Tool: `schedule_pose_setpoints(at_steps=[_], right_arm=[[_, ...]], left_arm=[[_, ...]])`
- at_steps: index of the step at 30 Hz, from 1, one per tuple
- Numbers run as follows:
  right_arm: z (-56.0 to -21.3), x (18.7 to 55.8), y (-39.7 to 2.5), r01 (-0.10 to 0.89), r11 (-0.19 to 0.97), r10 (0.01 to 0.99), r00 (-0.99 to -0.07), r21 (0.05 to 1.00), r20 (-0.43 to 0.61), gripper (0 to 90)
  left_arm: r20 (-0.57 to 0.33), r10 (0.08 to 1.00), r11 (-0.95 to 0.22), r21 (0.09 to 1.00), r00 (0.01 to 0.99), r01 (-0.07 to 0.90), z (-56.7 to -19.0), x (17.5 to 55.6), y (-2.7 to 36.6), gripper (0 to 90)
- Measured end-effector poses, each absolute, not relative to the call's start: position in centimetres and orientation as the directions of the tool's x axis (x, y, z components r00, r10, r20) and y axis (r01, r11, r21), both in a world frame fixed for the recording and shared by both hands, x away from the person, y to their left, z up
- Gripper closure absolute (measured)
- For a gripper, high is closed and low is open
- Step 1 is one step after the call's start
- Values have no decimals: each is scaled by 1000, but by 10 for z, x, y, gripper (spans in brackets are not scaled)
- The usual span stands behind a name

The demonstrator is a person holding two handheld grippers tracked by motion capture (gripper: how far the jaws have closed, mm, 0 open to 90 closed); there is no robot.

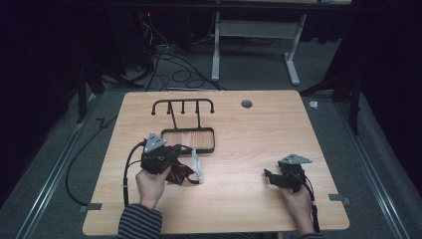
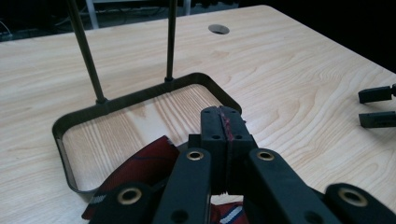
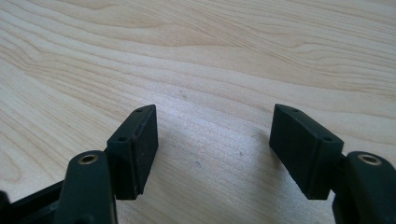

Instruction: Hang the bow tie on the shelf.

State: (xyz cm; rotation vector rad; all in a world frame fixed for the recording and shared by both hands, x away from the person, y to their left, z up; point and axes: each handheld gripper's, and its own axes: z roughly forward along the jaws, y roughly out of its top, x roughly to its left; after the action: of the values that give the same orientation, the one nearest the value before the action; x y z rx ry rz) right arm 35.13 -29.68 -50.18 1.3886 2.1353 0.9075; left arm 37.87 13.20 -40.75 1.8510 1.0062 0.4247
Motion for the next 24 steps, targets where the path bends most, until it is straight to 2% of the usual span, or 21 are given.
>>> schedule_pose_setpoints(at_steps=[24], right_arm=[[-502, 351, -297, 634, 274, 916, -401, 723, 4, 339]], left_arm=[[-95, 803, -201, 886, 588, 417, -383, 376, 140, 896]])
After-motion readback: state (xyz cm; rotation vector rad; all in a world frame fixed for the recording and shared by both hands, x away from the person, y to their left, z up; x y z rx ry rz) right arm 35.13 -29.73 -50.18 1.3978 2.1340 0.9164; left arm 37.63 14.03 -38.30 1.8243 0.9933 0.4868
